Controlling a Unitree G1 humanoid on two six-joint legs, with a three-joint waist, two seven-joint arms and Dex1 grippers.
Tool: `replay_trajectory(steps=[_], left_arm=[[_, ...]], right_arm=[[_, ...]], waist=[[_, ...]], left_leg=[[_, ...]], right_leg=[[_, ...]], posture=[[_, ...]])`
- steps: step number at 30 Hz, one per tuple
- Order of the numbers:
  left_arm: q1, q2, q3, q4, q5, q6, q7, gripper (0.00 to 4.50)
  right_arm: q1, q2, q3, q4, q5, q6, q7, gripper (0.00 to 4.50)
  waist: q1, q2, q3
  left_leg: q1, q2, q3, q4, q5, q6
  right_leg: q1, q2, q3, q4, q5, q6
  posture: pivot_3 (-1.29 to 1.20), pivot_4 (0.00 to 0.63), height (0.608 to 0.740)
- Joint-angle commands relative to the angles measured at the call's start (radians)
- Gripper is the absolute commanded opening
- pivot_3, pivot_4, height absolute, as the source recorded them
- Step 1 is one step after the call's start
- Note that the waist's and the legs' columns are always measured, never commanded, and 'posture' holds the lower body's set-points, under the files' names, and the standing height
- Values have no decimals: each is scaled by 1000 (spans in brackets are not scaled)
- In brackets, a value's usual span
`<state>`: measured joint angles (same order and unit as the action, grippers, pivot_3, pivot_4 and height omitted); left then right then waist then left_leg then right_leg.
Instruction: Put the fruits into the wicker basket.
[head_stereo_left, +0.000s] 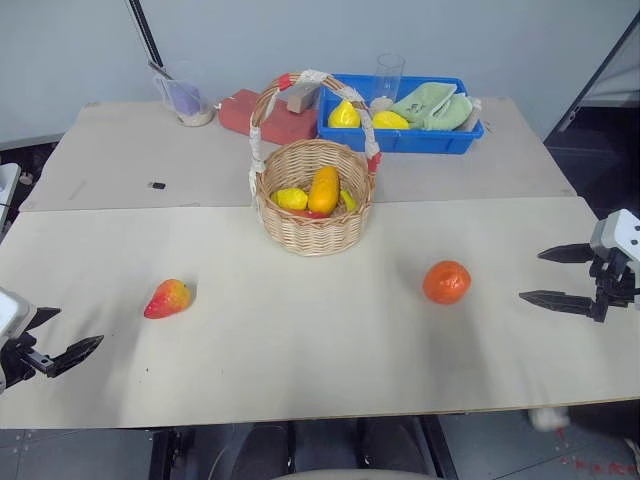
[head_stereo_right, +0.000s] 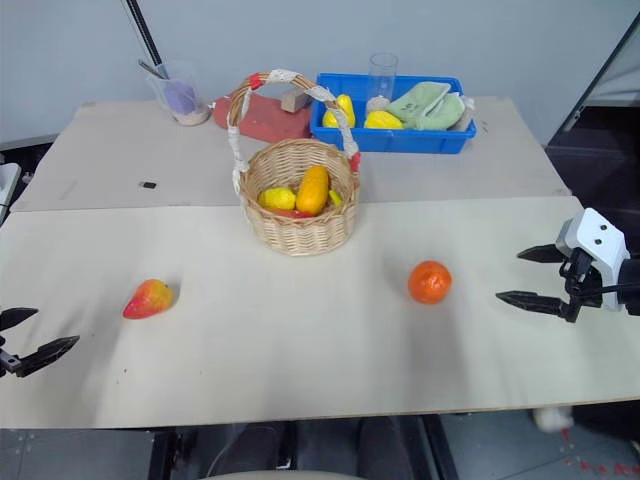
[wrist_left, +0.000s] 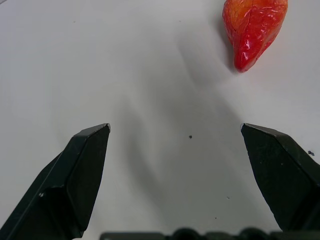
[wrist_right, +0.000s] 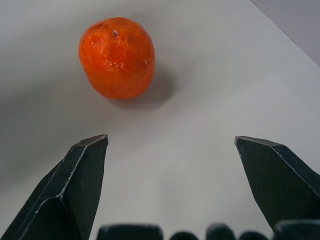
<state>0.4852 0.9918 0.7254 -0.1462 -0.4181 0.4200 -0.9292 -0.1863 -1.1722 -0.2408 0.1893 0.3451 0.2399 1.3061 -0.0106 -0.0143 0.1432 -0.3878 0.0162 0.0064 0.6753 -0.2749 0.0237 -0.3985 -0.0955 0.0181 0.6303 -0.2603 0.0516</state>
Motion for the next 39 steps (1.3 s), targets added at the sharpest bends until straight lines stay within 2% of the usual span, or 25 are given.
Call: replay_trajectory(steps=[1,12,22,27,32,39], left_arm=[[-19,-7,43,-8,10,-6,0,4500],[-35,-30,70,3,15,-66,-76,4500],[-46,-29,92,10,-1,-33,-123,4500],[-41,-37,97,-56,-60,46,-144,4500],[-100,-67,17,-106,-82,98,-96,4500],[-285,-139,-194,-55,-29,88,36,4500]], right_arm=[[-25,-12,-12,-3,-4,-11,4,4484],[-28,6,-11,-10,-9,-12,-2,4484],[-56,15,-8,-13,4,4,-2,4484],[-107,25,11,-94,55,67,24,4484],[-180,52,56,-313,184,219,41,4484],[-332,151,149,-503,295,343,-9,4484]], waist=[[0,0,0],[0,0,0],[-1,0,0],[-1,0,0],[-1,1,0],[8,2,0]], left_leg=[[0,0,0,0,0,0],[0,0,0,0,0,0],[0,0,0,0,0,0],[1,0,0,0,0,0],[0,0,-1,0,0,0],[-1,-1,-2,0,0,0]], right_leg=[[0,0,0,0,0,0],[0,-1,0,0,0,0],[0,0,0,0,0,0],[0,0,0,0,0,0],[0,0,0,1,0,0],[0,-2,-1,1,0,0]], posture=[[0,150,740],[0,150,740],[0,150,740],[0,150,740],[0,150,740],[0,150,740]])
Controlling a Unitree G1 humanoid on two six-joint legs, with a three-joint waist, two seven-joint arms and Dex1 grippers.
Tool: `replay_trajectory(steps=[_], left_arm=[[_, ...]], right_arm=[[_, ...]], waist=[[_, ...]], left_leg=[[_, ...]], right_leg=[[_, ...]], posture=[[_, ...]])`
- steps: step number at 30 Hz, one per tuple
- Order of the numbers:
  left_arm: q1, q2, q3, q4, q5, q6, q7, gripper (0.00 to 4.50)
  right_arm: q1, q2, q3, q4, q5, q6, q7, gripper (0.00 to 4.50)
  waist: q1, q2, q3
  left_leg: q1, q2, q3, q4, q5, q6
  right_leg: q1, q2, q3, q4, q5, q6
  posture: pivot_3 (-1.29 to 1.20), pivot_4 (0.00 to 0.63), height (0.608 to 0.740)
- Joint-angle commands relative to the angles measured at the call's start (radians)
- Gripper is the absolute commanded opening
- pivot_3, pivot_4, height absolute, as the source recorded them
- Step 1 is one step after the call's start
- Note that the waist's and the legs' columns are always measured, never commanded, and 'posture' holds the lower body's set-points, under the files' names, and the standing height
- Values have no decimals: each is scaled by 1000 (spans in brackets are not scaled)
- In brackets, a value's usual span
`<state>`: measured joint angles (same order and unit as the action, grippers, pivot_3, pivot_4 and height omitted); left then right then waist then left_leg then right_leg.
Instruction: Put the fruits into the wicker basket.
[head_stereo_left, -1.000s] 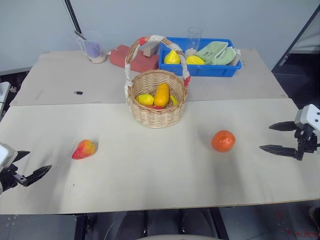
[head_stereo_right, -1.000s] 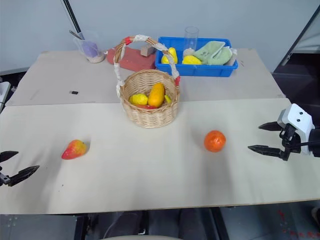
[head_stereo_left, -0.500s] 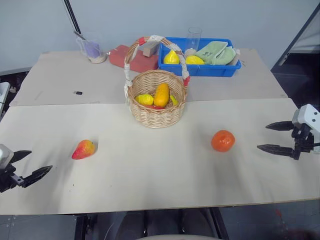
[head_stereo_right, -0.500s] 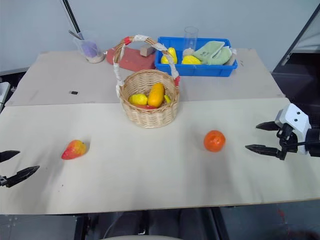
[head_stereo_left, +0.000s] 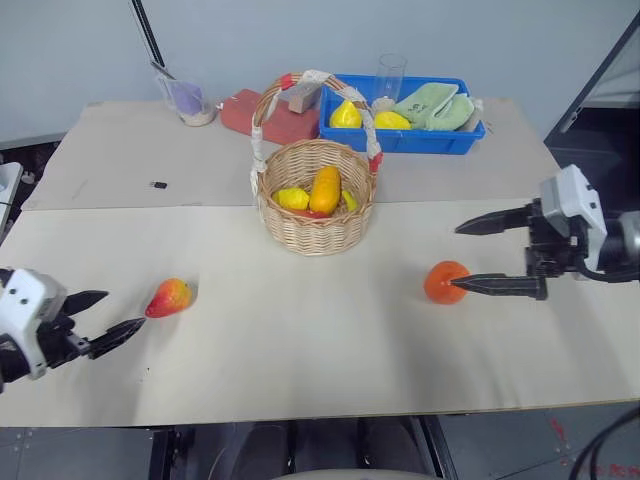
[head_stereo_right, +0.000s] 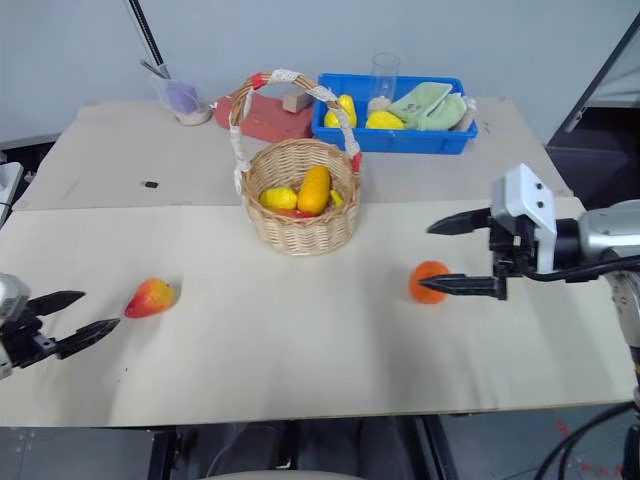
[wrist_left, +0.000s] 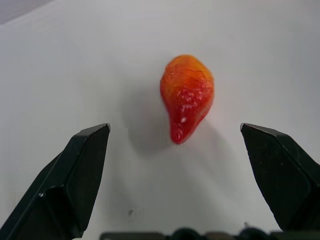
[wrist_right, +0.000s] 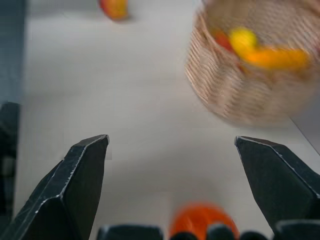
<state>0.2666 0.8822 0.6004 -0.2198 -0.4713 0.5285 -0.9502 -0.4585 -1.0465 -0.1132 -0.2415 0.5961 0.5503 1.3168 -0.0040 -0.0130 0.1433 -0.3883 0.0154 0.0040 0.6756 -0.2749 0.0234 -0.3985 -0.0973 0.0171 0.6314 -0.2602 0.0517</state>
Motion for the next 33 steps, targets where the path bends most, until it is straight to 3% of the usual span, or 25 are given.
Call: replay_trajectory(steps=[1,8,14,20,21,28,33], left_arm=[[-99,-50,-104,42,37,-31,73,4500],[-218,-120,-248,152,105,-83,124,4500],[-268,-153,-289,185,111,-99,135,4500],[-254,-154,-268,138,62,-85,107,1954],[-255,-154,-269,108,45,-72,103,1772],[-525,-158,-369,-131,-92,65,128,1751],[-908,-287,-579,19,47,-9,186,1751]], right_arm=[[-84,45,38,-89,51,40,-28,4484],[-172,119,102,-117,43,49,-59,4484],[-188,168,106,-119,34,39,-101,4484],[-159,168,88,-134,41,33,-115,4500],[-155,166,82,-138,44,36,-119,4500],[-107,145,21,-184,74,67,-163,4500],[-101,159,-7,-203,84,118,-266,4500]], waist=[[3,0,0],[5,-1,-1],[8,-1,-1],[7,-1,-1],[7,-1,-1],[28,-2,0],[28,-3,-1]], left_leg=[[0,-1,0,0,0,0],[-3,-1,0,1,0,0],[-3,-1,0,1,0,0],[-3,-1,0,2,0,0],[-3,-1,0,2,0,0],[-4,-2,-2,5,1,-1],[-4,-5,-2,6,1,-1]], right_leg=[[0,-1,0,1,0,0],[-4,0,0,2,0,0],[-4,0,0,3,0,0],[-5,0,0,10,0,0],[-5,0,0,10,0,0],[-4,-2,-2,10,0,0],[-3,2,-2,11,1,1]], posture=[[0,150,740],[0,150,740],[0,150,740],[0,150,740],[0,150,740],[0,150,740],[0,150,740]])
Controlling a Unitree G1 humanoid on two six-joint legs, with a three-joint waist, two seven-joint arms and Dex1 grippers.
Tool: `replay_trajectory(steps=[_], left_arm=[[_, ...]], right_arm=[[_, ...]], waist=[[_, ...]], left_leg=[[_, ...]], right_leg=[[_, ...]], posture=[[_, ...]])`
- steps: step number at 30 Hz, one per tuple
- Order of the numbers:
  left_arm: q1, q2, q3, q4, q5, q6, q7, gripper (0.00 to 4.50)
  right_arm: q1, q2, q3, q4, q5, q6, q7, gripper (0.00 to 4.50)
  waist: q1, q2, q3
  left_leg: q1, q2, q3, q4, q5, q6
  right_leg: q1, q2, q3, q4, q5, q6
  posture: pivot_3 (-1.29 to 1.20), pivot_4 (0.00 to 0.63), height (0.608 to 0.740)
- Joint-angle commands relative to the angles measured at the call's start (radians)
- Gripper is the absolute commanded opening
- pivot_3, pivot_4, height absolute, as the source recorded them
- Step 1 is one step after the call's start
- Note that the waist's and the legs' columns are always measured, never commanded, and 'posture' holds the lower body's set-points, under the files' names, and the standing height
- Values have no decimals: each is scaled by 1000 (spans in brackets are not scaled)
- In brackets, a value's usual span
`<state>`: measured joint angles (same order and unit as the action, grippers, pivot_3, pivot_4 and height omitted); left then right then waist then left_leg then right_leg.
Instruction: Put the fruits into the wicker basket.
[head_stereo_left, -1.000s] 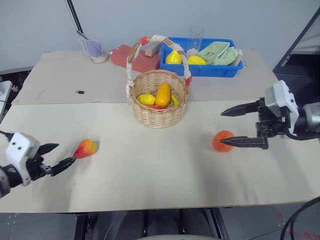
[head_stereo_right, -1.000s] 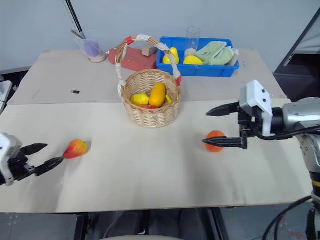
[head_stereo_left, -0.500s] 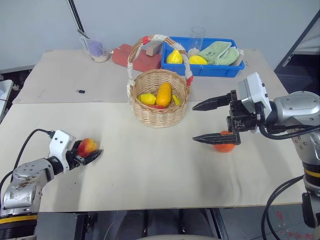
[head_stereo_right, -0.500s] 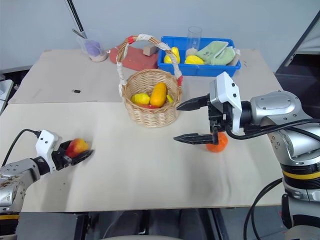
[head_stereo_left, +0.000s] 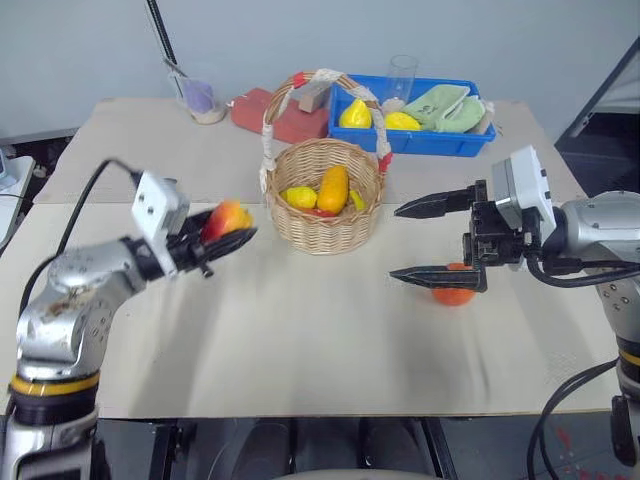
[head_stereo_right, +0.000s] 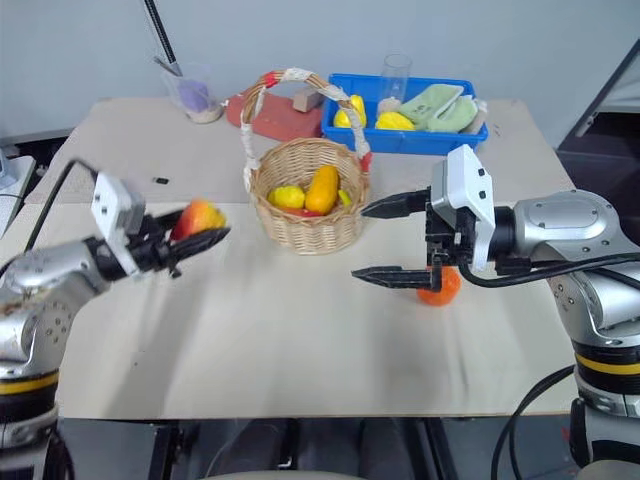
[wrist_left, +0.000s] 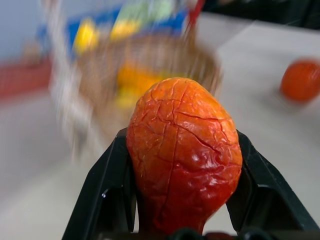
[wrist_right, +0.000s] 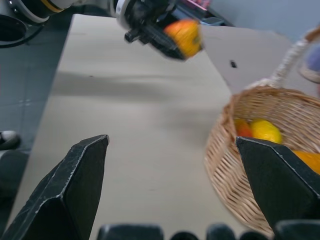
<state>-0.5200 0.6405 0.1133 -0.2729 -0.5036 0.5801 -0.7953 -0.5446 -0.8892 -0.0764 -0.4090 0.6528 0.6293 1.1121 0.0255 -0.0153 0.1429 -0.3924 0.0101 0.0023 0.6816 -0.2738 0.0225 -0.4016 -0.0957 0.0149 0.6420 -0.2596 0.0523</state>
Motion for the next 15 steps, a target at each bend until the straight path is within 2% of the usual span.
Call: replay_trajectory(steps=[1,6,8,12,15], left_arm=[[-162,-72,-117,123,109,-91,36,1751],[-319,-196,-197,416,246,-310,57,1751],[-338,-224,-200,470,263,-359,53,2821],[-321,-237,-195,452,242,-367,10,4473],[-299,-218,-186,411,223,-344,-27,4473]], right_arm=[[-18,6,-43,-35,22,47,-83,4500],[-24,24,-42,-47,-7,84,-194,4500],[-19,26,-49,-54,-6,88,-224,4500],[3,15,-70,-58,-11,89,-263,4500],[24,-1,-81,-48,-27,83,-275,4500]], waist=[[-3,0,0],[-23,-1,0],[-27,-1,0],[-28,-1,0],[-26,-1,0]], left_leg=[[-1,0,0,1,0,0],[1,-2,-1,0,0,1],[0,-2,-1,0,0,1],[-1,-2,-3,0,0,1],[-1,-2,-3,1,0,1]], right_leg=[[0,1,0,1,0,0],[-1,3,4,2,0,0],[-2,3,4,1,0,0],[-2,3,4,1,0,0],[-2,3,4,1,0,0]], posture=[[0,150,740],[0,150,740],[0,150,740],[0,150,740],[0,150,740]])
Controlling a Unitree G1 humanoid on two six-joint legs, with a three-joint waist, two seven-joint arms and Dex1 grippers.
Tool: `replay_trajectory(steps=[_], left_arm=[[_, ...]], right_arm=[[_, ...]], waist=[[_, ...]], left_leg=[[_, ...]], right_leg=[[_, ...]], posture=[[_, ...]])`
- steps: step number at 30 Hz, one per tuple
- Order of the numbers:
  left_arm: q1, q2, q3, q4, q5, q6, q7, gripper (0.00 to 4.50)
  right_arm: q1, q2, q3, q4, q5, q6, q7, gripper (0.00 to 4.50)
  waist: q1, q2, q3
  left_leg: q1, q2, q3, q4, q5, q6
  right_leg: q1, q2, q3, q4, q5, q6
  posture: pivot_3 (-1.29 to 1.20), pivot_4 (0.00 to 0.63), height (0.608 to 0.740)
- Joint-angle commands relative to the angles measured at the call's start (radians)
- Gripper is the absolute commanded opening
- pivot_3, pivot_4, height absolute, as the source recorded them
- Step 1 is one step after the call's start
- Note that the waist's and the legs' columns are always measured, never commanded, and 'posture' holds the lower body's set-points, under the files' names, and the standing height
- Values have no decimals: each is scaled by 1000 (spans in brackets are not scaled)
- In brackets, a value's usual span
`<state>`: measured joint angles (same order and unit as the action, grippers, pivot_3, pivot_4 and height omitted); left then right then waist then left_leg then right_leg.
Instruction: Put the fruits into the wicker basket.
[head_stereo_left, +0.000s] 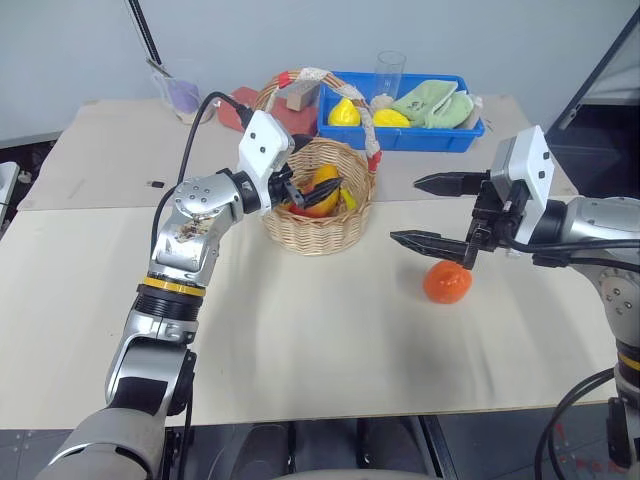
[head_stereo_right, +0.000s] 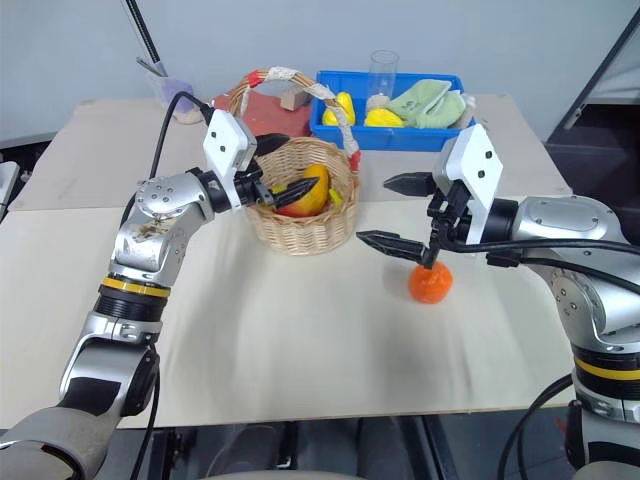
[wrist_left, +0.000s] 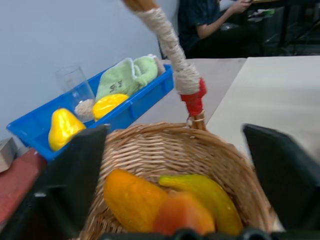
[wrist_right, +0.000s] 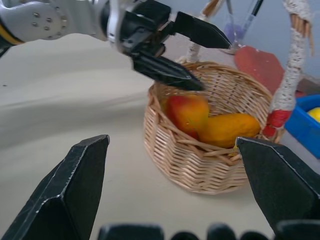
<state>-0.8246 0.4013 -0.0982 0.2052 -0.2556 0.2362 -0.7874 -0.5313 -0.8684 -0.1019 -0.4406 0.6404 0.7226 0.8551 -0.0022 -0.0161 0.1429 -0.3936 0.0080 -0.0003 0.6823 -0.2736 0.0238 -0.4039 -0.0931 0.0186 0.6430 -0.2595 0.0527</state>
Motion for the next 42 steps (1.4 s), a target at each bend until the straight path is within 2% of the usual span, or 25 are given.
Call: replay_trajectory(steps=[1,7,9,15,24,28,29,31,34,38,42], left_arm=[[14,34,29,-88,-39,17,-58,4473],[112,180,44,-329,-207,199,-244,4473],[179,276,38,-453,-249,245,-331,4473],[297,413,54,-640,-342,356,-389,4473],[376,426,87,-705,-370,381,-344,4473],[395,424,103,-710,-378,379,-324,4500],[402,423,111,-710,-380,377,-316,4500],[417,421,132,-710,-387,374,-302,4500],[486,412,250,-718,-442,394,-240,4500],[596,408,378,-745,-476,416,-150,4500],[627,340,464,-735,-540,445,-24,4500]], right_arm=[[24,-34,-58,-13,-24,-16,-13,4500],[155,-155,-65,14,-84,-44,73,4500],[201,-190,-16,79,-173,-75,71,4500],[224,-152,80,234,-270,-111,71,4500],[194,-83,133,352,-297,-105,119,4500],[185,-70,135,372,-310,-120,130,3285],[184,-70,134,370,-311,-125,137,3101],[186,-73,130,358,-309,-134,154,3094],[171,-70,97,241,-235,-98,188,3094],[25,68,116,70,-125,2,103,3094],[-136,257,173,85,-138,24,-20,3094]], waist=[[3,0,0],[2,0,0],[2,0,0],[-1,0,0],[3,0,0],[3,0,0],[3,0,0],[4,0,0],[2,0,0],[-18,0,0],[-7,0,0]], left_leg=[[0,0,0,0,0,0],[0,1,0,0,-1,1],[0,1,0,0,0,1],[2,3,1,0,0,1],[2,3,2,0,0,1],[3,3,2,0,0,1],[3,3,2,0,0,1],[3,3,2,0,0,1],[3,4,2,0,0,1],[3,6,1,-1,0,1],[6,6,-1,-2,-1,1]], right_leg=[[0,0,0,0,0,0],[0,1,0,0,0,0],[0,1,0,-1,0,0],[2,2,1,-2,0,0],[2,2,1,-2,0,0],[2,2,2,-2,0,0],[2,2,1,-2,0,0],[2,2,1,-2,0,0],[1,2,2,-2,0,0],[0,4,2,-1,-1,-1],[0,4,2,-1,-1,-2]], posture=[[0,150,740],[0,150,740],[0,150,740],[0,150,740],[0,150,740],[0,150,740],[0,150,740],[0,150,740],[0,150,740],[0,150,740],[0,150,740]])
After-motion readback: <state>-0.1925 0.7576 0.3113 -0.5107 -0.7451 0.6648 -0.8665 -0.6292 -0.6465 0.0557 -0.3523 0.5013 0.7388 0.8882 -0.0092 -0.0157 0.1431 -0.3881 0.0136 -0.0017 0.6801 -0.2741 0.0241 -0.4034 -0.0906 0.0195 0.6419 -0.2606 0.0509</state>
